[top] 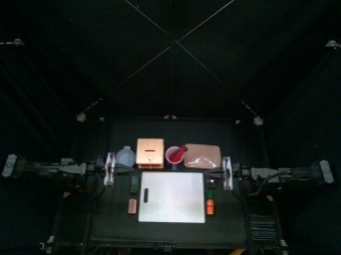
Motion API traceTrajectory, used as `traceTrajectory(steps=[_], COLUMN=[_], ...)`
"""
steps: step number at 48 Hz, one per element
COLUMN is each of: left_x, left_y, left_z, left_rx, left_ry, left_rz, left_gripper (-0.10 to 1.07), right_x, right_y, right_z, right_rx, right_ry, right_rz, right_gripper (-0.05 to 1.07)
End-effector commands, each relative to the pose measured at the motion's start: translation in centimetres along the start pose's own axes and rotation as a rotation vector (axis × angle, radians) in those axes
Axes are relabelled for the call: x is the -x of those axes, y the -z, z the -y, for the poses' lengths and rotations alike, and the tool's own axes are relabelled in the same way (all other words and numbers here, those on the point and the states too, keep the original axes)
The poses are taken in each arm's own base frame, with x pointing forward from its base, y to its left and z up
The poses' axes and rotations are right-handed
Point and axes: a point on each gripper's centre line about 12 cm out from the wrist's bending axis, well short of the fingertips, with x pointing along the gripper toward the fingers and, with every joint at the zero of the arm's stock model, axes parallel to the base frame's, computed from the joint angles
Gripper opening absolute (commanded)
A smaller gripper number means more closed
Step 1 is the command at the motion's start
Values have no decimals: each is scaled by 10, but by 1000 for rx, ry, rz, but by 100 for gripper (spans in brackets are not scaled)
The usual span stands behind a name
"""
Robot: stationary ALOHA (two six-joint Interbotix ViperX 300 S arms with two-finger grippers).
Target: Put sushi roll onto cutting board
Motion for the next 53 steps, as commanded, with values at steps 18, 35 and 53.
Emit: traceTrajectory(steps=[18, 35, 53], left_x=[-73, -85, -23], left_y=[-2, 25, 103], left_z=[-12, -27, -21], left_rx=[153, 437, 797], left_ry=[-69, -145, -487], left_rz=[-326, -843, -1288], left_gripper=[9, 10, 23], right_x=[-37, -40, -39], right_y=[47, 59, 59], right_z=[-1, 1, 22], right_rx=[-51, -50, -54], right_ry=[4, 11, 99], right_rz=[-221, -270, -268], right_gripper=[2, 3, 3])
